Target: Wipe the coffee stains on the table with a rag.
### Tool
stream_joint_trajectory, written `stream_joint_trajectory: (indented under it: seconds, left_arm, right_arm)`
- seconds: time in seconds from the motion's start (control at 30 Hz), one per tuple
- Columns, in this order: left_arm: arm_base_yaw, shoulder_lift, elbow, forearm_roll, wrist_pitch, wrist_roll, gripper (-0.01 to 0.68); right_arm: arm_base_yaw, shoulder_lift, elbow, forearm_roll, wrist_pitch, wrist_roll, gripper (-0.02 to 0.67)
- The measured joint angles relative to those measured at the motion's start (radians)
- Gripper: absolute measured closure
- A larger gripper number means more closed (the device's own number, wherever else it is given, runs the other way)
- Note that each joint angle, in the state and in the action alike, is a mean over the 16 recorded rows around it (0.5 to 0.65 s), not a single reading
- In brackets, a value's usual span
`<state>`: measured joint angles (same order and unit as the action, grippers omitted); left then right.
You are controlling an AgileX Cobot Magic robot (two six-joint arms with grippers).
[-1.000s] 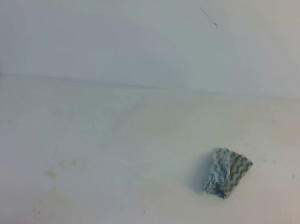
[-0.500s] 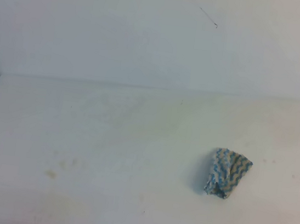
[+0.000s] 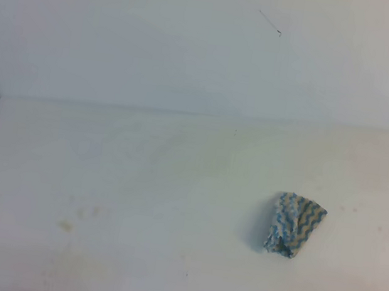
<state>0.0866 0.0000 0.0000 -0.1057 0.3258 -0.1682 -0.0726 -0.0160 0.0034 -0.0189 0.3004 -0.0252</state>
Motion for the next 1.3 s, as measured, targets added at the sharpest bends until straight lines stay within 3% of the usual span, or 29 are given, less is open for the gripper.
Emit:
stream_joint_trajectory:
  seconds: [0.43,1.3]
  left_arm:
    - [0.000,0.000,0.000,0.000,0.000,0.001,0.674]
    - [0.000,0.000,0.000,0.000,0.000,0.001,0.674]
  right_arm:
    - [-0.066,0.000,0.000,0.000,-0.008,0.000,0.652]
    - [-0.069,0.001,0.000,0.000,-0.005,0.000,0.652]
